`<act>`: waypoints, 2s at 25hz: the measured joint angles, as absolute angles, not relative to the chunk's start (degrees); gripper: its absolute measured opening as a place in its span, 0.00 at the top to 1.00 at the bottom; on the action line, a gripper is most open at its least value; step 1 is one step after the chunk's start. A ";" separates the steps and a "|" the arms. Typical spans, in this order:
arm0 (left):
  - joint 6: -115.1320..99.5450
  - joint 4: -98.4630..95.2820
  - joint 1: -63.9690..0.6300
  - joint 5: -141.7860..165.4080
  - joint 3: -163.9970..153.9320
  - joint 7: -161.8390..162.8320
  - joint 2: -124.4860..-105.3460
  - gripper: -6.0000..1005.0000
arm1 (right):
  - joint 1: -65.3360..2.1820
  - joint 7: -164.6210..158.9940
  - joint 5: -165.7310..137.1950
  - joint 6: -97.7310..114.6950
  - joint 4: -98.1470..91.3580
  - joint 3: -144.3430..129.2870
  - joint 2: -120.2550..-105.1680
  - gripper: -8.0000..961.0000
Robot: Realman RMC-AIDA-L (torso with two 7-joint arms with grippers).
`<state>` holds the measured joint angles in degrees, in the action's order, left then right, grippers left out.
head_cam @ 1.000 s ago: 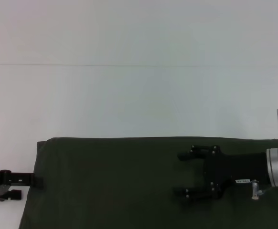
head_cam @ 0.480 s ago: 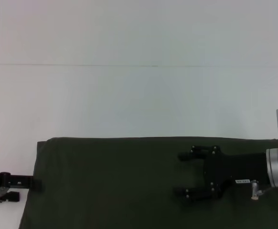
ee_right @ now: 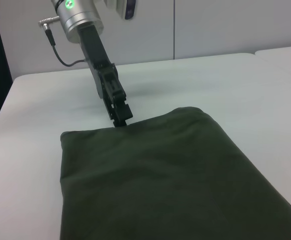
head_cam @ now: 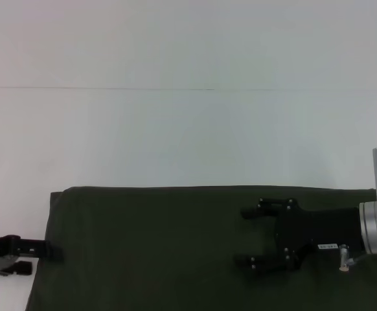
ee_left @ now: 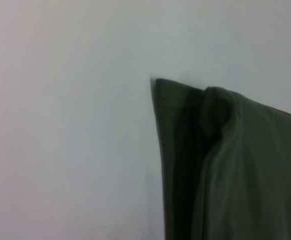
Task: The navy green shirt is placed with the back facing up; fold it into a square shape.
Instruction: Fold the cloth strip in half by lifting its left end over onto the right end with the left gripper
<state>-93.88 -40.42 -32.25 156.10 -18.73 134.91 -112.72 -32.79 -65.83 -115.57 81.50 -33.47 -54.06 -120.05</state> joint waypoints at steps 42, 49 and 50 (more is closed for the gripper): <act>-92.70 -37.77 -34.90 155.87 -21.10 137.22 -113.69 0.26 | -33.03 -66.70 -115.50 83.00 -33.85 -54.93 -120.05 0.04; -92.65 -37.75 -35.08 155.92 -22.63 137.60 -113.99 0.60 | -33.05 -66.71 -115.29 83.43 -33.99 -54.93 -119.99 0.04; -92.64 -37.75 -35.08 155.92 -22.63 137.60 -113.99 0.62 | -33.04 -66.71 -115.28 83.43 -34.00 -54.93 -119.97 0.04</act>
<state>-92.64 -37.75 -35.08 155.92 -22.63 137.60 -113.99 -33.04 -66.71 -115.28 83.43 -34.00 -54.93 -119.97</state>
